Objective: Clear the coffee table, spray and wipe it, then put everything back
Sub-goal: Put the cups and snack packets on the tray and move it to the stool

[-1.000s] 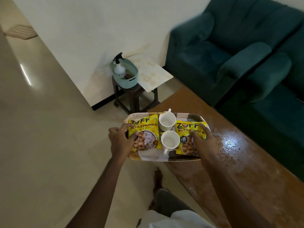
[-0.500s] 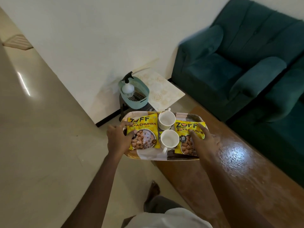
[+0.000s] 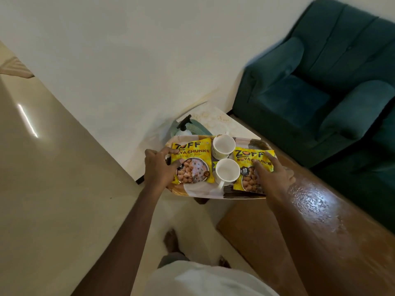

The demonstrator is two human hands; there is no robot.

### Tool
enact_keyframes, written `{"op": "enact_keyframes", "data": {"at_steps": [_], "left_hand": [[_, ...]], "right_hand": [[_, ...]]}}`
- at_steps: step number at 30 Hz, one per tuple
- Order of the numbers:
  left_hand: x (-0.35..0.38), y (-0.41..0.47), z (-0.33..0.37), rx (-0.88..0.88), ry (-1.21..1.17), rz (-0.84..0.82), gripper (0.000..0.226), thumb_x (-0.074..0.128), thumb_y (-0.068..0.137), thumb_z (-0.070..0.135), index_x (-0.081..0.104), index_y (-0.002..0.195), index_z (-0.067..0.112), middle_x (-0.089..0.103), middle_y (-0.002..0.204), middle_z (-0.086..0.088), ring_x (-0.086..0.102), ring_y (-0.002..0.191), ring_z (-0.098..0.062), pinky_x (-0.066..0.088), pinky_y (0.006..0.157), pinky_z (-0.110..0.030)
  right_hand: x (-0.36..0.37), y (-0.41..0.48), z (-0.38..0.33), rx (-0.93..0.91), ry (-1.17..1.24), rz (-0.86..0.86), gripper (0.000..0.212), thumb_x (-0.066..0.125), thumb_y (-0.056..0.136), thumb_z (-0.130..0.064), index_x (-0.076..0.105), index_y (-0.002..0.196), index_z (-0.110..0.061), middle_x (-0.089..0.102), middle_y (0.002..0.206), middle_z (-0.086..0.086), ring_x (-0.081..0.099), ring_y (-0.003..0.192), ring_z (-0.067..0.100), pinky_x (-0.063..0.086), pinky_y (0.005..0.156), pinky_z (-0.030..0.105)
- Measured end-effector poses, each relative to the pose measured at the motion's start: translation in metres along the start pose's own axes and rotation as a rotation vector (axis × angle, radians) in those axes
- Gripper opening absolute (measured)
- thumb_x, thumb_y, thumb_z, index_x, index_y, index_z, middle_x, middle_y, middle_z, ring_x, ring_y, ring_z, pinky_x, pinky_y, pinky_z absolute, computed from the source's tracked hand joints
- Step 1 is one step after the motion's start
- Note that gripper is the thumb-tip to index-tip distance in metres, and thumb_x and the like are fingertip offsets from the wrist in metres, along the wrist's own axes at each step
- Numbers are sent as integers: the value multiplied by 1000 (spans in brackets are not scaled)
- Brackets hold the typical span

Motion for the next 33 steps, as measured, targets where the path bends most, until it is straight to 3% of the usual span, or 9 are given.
{"op": "enact_keyframes", "data": {"at_steps": [6,10,14,20,26,33], "left_hand": [[-21,85,6,91,18,-89,37,79,83,36,69,118,32,41,114,-10,52,112,-30,53,90,-44],[-23,133,14,155,22,-144,38,79,82,36,69,119,33,42,116,-11,51,113,-29,51,90,-40],[-8,182,26,185,15,-195,37,80,82,35,69,117,36,41,116,-10,51,116,-29,45,86,-32],[18,248,49,228,20,-238,35,81,80,36,70,113,37,37,110,-4,51,116,-30,49,88,-38],[44,312,78,206,-7,-248,33,84,78,33,72,109,37,38,111,-3,53,115,-30,42,87,-30],[83,375,108,244,5,-281,48,82,80,34,69,125,28,43,121,-12,52,116,-33,45,100,-40]], "right_hand": [[47,10,-34,95,52,90,51,68,82,-60,56,130,-48,29,145,14,20,138,35,30,110,50],[65,21,-50,142,97,137,52,69,80,-61,57,128,-50,30,146,15,22,138,37,35,110,54],[76,41,-65,190,68,208,55,68,81,-62,54,132,-48,30,149,19,18,140,39,29,112,53],[93,83,-88,235,89,239,55,67,84,-59,53,135,-45,32,149,18,21,140,37,25,111,46],[95,130,-122,253,68,227,56,61,89,-60,47,141,-45,31,150,17,31,138,39,36,109,51],[102,183,-143,274,70,285,56,57,91,-58,44,144,-44,29,151,18,24,141,36,30,109,44]]}}
Point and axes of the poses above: each hand's wrist, its own y-axis towards the middle knuckle, its own x-axis out of the palm, z = x × y, the point moved 3 cm from there along y, towards the middle knuckle
